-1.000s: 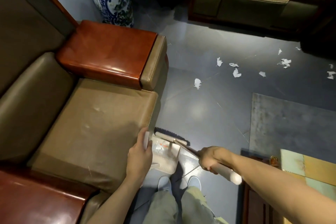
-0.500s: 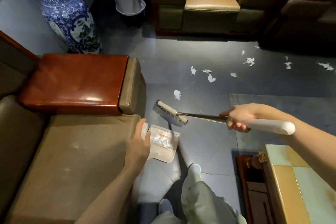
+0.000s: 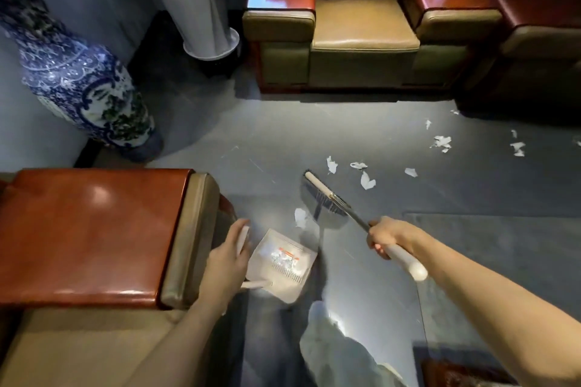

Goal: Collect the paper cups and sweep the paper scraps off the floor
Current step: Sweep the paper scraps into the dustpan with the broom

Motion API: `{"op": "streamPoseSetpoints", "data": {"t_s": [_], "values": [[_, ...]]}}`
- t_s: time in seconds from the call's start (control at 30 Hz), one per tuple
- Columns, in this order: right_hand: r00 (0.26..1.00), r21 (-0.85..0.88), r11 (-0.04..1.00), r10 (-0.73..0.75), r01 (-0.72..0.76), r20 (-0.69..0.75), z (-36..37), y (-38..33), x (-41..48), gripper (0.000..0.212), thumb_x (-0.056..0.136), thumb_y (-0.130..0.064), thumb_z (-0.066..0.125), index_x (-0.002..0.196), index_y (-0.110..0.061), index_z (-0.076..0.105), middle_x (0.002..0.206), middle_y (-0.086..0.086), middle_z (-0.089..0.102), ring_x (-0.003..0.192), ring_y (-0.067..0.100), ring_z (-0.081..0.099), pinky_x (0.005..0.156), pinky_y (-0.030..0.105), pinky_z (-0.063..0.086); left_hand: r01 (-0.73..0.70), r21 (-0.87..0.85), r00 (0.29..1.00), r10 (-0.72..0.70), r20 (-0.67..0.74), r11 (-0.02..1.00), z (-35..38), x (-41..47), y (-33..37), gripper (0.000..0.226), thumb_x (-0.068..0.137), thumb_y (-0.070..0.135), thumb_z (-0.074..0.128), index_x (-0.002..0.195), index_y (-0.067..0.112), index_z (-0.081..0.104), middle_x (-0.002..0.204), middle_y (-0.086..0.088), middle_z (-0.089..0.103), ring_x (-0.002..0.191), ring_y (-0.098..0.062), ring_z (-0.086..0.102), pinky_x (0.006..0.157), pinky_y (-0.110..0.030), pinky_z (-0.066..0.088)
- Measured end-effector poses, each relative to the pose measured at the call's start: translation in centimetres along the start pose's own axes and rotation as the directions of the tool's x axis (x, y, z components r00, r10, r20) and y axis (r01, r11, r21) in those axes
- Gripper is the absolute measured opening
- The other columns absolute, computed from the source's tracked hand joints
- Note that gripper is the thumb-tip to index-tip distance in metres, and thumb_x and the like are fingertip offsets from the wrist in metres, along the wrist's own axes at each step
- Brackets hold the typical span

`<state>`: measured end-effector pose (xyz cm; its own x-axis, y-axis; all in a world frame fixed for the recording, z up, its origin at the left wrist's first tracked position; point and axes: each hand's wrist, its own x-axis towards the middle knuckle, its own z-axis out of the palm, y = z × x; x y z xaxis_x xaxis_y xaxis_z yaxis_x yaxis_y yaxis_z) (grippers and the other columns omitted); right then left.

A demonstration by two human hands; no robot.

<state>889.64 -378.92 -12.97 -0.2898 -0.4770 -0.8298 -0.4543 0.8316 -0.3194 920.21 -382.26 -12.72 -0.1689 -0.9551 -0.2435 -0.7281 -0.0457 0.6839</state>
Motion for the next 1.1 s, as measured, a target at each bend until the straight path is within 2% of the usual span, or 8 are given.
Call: {"op": "streamPoseSetpoints", "data": {"t_s": [0.2,0.33,0.43,0.57,0.63,0.77,0.93,1.1], "values": [[0.979,-0.115,0.992,0.074,-0.052,0.191,-2.1,-4.0,5.4,0.015,0.086,0.007,0.049,0.078,-0.006,0.05,0.058,0.009,0.048,0.039,0.013,0.047,0.037,0.019,0.04,0.075,0.014,0.995,-0.076,0.057,0.997,1.3,8.2,3.3,0.043,0.096,0.024,0.052,0.136,0.031,0.041,0.108,-0.008,0.067,0.086,-0.022,0.064,0.077,-0.028,0.043],[0.927,-0.272,0.962,0.095,0.008,0.364,-0.4,-4.5,4.8,0.016,0.081,0.003,0.052,0.095,-0.004,0.056,0.071,0.007,0.054,0.055,0.014,0.052,0.051,0.021,0.045,0.07,0.037,0.994,-0.073,0.076,0.997,1.4,10.4,4.6,0.039,0.097,0.025,0.05,0.134,0.031,0.04,0.089,0.001,0.063,0.062,-0.008,0.057,0.052,-0.011,0.038],[0.887,-0.196,0.98,0.073,0.02,0.456,-1.4,-5.2,3.6,0.015,0.081,0.003,0.049,0.091,-0.009,0.052,0.069,0.007,0.051,0.041,0.008,0.048,0.046,0.016,0.041,0.022,0.05,0.994,-0.027,0.101,0.998,1.5,11.7,5.8,0.036,0.097,0.028,0.048,0.132,0.029,0.04,0.08,0.0,0.059,0.058,-0.009,0.054,0.049,-0.014,0.036],[0.808,-0.077,0.986,0.166,-0.149,0.565,-6.7,-7.1,1.5,0.054,0.09,0.008,0.039,0.141,-0.011,0.034,0.043,0.001,0.03,0.028,0.006,0.03,0.032,0.014,0.029,-0.03,0.043,0.985,0.022,0.174,0.999,1.1,14.1,6.6,0.033,0.097,0.027,0.048,0.129,0.031,0.041,0.078,-0.001,0.059,0.06,-0.009,0.057,0.05,-0.014,0.04],[0.817,0.001,0.976,0.181,-0.218,0.548,-8.9,-7.2,0.0,0.063,0.092,0.008,0.038,0.15,-0.01,0.019,0.036,-0.003,0.028,0.027,0.003,0.028,0.032,0.012,0.027,-0.072,0.043,0.979,0.062,0.196,0.997,0.8,15.4,6.8,0.033,0.097,0.027,0.049,0.128,0.032,0.041,0.075,-0.002,0.06,0.063,-0.013,0.058,0.059,-0.027,0.048],[0.9,0.179,0.953,0.152,-0.242,0.409,-12.2,-6.0,-0.7,0.065,0.09,0.008,0.041,0.145,-0.023,0.025,0.039,-0.004,0.033,0.028,0.003,0.031,0.032,0.011,0.026,-0.138,0.006,0.969,0.133,0.206,0.99,1.0,18.6,7.9,0.033,0.096,0.029,0.05,0.128,0.031,0.043,0.09,-0.005,0.064,0.078,-0.022,0.062,0.073,-0.035,0.049],[0.955,0.33,0.92,0.123,-0.211,0.269,-14.9,-5.3,1.8,0.048,0.087,0.009,0.041,0.131,-0.011,0.048,0.037,-0.002,0.031,0.027,0.007,0.031,0.033,0.01,0.027,-0.211,0.056,0.949,0.191,0.252,0.976,2.1,24.8,10.7,0.035,0.096,0.029,0.049,0.13,0.034,0.041,0.097,-0.012,0.064,0.084,-0.032,0.062,0.076,-0.039,0.049],[0.983,0.469,0.864,0.167,-0.183,0.077,-19.3,-5.7,8.0,0.049,0.085,0.011,0.042,0.134,0.006,0.043,0.037,0.003,0.035,0.025,0.01,0.031,0.033,0.01,0.029,-0.286,0.09,0.93,0.254,0.264,0.954,3.5,32.6,15.1,0.037,0.096,0.027,0.051,0.131,0.031,0.044,0.104,-0.011,0.065,0.095,-0.035,0.06,0.08,-0.039,0.046]]}}
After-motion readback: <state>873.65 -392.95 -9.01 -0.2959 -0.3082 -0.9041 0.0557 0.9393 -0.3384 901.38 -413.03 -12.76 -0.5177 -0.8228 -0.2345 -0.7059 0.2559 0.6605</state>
